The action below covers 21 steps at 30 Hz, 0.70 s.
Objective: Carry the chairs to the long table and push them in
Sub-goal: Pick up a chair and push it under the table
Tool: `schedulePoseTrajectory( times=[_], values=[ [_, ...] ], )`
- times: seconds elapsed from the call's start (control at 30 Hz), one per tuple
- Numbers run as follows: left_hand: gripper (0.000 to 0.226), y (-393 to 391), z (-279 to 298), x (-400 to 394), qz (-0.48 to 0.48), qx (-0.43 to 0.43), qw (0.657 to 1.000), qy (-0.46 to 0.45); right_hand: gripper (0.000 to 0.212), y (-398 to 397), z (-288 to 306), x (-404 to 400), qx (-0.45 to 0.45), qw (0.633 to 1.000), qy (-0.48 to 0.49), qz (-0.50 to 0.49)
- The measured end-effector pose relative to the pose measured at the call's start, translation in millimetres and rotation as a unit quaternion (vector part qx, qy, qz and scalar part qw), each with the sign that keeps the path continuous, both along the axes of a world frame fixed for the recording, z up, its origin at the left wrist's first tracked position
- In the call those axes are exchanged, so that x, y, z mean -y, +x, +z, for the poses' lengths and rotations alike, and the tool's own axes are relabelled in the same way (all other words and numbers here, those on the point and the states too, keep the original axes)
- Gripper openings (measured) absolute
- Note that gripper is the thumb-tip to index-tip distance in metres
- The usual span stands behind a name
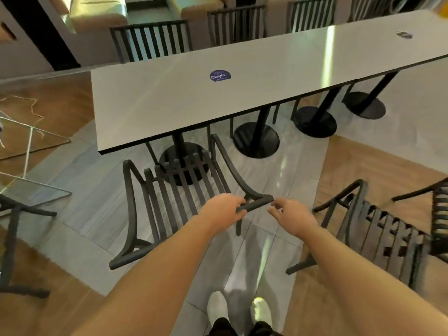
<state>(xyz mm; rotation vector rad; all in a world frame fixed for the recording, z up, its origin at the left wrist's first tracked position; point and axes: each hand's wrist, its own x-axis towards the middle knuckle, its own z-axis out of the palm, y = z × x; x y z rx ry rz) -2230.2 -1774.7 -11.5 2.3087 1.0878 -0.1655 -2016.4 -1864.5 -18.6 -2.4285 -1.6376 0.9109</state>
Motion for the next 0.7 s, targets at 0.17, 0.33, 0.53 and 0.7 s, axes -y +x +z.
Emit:
schedulePoseTrajectory(
  times=[0.17,0.33,0.53,0.7],
  values=[
    [0.042,68,17,18,-0.104,-0.027,0.994,0.005,0.037,58,17,55,0.027,0.997,0.006,-0.071],
    [0.044,138,23,58,-0.17,-0.036,0.985,-0.007,0.025,121,27,123,0.038,0.989,-0.016,-0.141],
    [0.044,231,25,136,-0.231,-0.02,0.973,-0.02,0.026,209,19,217,0.037,0.979,-0.054,-0.191],
    [0.048,296,19,218,-0.236,-0.001,0.97,-0.052,0.029,276,-7,302,0.03,0.976,-0.076,-0.201]
  ],
)
